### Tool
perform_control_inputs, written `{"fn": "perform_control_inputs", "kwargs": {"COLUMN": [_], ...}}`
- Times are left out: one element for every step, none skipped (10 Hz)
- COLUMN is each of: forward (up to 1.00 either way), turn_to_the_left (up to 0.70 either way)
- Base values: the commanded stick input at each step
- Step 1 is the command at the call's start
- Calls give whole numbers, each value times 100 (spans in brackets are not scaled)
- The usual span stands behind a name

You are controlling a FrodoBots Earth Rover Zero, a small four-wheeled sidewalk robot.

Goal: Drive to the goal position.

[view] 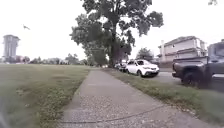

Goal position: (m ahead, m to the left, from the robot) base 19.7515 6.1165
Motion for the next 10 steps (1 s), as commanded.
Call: {"fn": "perform_control_inputs", "kwargs": {"forward": [70,70,70,70,70,70,70,70,70,70], "turn_to_the_left": [0,0,0,0,0,0,0,21,35,35]}}
